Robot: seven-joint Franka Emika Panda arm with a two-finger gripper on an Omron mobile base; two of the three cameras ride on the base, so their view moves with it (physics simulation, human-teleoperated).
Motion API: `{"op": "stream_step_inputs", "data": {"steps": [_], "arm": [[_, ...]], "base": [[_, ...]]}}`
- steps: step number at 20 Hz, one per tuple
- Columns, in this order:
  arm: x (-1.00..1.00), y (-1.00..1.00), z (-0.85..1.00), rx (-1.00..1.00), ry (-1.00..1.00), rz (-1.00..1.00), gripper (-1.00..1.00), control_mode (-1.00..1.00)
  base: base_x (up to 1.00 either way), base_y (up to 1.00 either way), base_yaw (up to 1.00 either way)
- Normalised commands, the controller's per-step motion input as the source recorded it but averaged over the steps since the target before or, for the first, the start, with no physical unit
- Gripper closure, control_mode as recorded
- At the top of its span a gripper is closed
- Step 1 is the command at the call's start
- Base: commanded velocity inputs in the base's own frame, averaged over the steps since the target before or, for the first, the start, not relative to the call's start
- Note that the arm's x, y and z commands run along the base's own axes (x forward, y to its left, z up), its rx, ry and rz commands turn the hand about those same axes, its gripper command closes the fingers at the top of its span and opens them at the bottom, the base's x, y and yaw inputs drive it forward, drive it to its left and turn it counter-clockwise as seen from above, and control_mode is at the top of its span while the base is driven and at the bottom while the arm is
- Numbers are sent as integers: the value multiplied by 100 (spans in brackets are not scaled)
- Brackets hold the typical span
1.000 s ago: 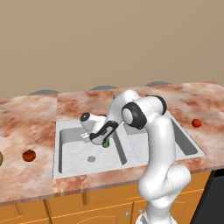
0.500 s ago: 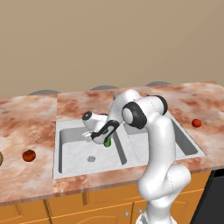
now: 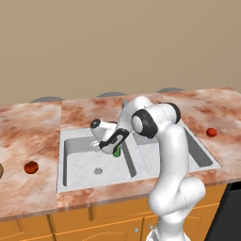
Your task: Remove the tomato and tomato from the sink. Then move the bowl and cup from the counter to the sink for washing.
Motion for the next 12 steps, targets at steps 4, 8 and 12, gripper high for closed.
{"op": "stream_step_inputs", "data": {"steps": [4,8,12], "arm": [[4,0,-10,0,0,0,100,-100],[8,0,-13,2,0,0,100,-100],[8,0,-12,3,0,0,100,-100]], "base": [[0,0,0],[0,0,0],[0,0,0]]}}
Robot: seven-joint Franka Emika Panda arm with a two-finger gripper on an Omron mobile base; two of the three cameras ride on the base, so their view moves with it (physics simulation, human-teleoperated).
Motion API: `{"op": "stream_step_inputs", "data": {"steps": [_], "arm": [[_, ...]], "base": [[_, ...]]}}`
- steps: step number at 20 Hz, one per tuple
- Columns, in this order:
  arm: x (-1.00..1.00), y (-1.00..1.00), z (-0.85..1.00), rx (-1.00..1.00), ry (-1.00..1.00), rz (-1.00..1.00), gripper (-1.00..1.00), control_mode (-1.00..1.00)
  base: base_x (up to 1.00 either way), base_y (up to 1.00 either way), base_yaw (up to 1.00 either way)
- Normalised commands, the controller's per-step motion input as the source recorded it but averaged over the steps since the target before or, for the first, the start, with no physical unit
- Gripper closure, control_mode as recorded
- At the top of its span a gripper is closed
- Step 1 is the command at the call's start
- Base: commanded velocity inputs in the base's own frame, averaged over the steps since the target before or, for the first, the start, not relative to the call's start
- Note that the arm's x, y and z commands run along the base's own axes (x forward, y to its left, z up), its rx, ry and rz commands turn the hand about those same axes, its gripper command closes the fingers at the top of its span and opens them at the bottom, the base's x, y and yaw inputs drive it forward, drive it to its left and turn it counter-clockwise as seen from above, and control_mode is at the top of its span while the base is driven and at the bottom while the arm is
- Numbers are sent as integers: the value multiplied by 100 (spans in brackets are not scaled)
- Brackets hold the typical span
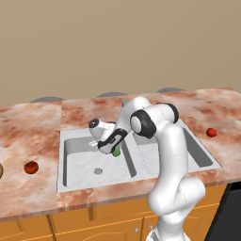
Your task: Remove the tomato and tomato from the sink. Then move the bowl and cup from the counter to the sink for washing.
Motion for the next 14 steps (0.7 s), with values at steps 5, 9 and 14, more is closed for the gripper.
{"op": "stream_step_inputs", "data": {"steps": [5,9,14], "arm": [[5,0,-1,1,0,0,100,-100],[4,-1,1,0,-1,0,100,-100],[8,0,2,0,-3,0,100,-100]], "base": [[0,0,0],[0,0,0],[0,0,0]]}}
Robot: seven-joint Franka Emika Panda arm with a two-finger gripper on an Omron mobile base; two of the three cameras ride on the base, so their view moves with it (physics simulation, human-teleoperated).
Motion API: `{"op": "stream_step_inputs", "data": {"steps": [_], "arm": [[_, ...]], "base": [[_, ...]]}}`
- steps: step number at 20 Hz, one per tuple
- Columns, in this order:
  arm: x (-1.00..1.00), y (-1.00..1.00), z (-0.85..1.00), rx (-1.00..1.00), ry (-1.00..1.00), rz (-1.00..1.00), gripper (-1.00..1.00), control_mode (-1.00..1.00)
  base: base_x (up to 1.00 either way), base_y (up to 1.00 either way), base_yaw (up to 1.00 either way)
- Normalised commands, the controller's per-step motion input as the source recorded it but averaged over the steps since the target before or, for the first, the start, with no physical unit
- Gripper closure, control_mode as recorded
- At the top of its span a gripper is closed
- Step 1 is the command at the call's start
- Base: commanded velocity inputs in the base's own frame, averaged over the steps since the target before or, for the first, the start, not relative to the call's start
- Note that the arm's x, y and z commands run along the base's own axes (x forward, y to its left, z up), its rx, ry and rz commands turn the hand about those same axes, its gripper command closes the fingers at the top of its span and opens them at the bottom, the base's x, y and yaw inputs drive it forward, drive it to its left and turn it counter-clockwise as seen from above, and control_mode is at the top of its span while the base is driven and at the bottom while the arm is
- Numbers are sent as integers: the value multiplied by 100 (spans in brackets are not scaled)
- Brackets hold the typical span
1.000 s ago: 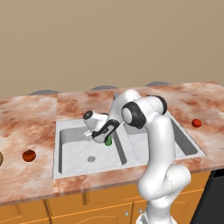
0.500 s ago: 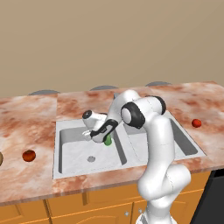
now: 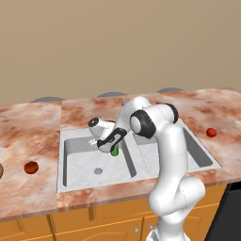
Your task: Remove the tomato and tomato from the sink. Then move the bowl and cup from the counter to the sink for washing.
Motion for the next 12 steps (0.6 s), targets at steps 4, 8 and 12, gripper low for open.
{"op": "stream_step_inputs", "data": {"steps": [4,8,12], "arm": [[9,0,0,0,-3,0,100,-100],[13,-5,0,0,0,0,100,-100],[12,-1,-1,0,0,0,100,-100]], "base": [[0,0,0],[0,0,0],[0,0,0]]}}
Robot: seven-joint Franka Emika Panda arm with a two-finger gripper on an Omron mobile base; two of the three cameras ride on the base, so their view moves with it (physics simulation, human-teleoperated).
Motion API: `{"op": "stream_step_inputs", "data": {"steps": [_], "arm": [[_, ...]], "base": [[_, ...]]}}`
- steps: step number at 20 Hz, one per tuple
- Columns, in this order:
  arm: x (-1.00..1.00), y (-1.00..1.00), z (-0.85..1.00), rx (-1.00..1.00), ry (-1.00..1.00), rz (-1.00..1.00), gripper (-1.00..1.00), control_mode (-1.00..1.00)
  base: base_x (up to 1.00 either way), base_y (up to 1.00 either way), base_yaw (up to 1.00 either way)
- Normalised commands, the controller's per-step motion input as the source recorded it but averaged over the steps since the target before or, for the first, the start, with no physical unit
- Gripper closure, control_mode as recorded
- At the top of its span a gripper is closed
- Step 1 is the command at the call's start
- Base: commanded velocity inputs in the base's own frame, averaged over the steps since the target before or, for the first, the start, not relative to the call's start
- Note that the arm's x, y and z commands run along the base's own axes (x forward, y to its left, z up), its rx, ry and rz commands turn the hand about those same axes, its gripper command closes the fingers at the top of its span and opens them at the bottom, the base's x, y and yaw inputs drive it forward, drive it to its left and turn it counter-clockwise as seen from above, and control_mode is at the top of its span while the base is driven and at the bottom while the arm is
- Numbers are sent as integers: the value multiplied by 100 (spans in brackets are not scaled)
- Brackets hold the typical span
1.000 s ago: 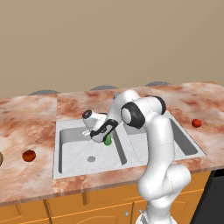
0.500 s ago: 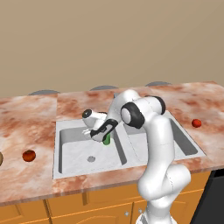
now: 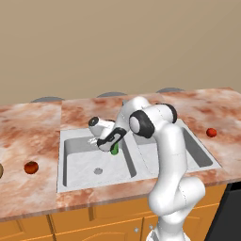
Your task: Remove the tomato and tomato from the sink. Then move the bowl and cup from the counter to the sink for washing.
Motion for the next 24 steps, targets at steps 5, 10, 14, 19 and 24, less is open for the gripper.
{"op": "stream_step_inputs", "data": {"steps": [5,10,14,19,24], "arm": [[9,0,-8,0,0,0,100,-100],[1,0,-13,0,0,0,100,-100],[0,0,-16,0,0,0,100,-100],[0,-1,-15,0,0,0,100,-100],[-2,-3,-4,0,0,0,100,-100]], "base": [[0,0,0],[0,0,0],[0,0,0],[0,0,0],[0,0,0]]}}
